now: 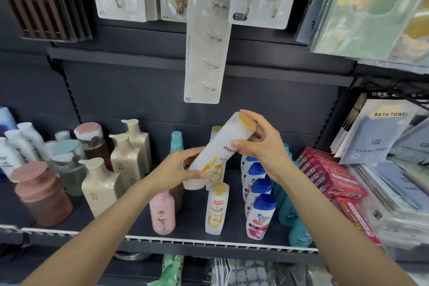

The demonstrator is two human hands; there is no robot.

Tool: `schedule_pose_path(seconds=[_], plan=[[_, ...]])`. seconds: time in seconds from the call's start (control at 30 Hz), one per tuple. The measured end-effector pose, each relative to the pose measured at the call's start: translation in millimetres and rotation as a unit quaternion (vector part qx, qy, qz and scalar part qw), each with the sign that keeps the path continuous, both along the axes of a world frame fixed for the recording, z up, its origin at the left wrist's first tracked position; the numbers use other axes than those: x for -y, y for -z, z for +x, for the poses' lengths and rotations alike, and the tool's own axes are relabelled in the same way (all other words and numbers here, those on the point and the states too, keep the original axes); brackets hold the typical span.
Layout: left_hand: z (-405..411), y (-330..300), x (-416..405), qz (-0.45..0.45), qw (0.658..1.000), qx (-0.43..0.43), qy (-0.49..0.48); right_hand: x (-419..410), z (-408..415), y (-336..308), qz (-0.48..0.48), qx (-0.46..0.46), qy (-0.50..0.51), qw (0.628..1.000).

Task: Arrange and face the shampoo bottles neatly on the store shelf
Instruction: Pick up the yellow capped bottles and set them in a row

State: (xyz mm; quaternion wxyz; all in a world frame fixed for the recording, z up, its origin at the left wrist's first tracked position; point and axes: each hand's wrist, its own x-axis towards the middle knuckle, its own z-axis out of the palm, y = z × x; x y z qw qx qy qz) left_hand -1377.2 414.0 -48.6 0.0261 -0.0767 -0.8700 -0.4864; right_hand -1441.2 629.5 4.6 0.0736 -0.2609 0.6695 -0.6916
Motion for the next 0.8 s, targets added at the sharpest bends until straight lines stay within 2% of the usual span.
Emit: schedule_pose_path(seconds=[0.1,0.2,0.43,0.53,0.7,0.8], plan=[[-4,2,-2,0.001,0.999,-0.024,-0.026,4,1,-1,-0.01,-0.008,0.041,0.999],[-10,5,-1,-0.041,0.994,-0.062,-0.075,9,-1,7,-0.016,-0.008,0.099,0.995],[-15,27,17,-0.101,0.982,-0.063,-0.148,22,-15,31,0.075,-0.057,0.152,0.984],[-15,38,30,-0.174,0.97,-0.057,-0.158,26,-22,44,0.098,-0.062,0.157,0.981],[-11,49,41,-0.334,0.932,-0.018,-0.137,39,-33,70,0.198,-0.064,0.153,0.966],[-11,53,44,-0.369,0.921,0.024,-0.12,46,-39,85,0.261,-0.069,0.147,0.952]])
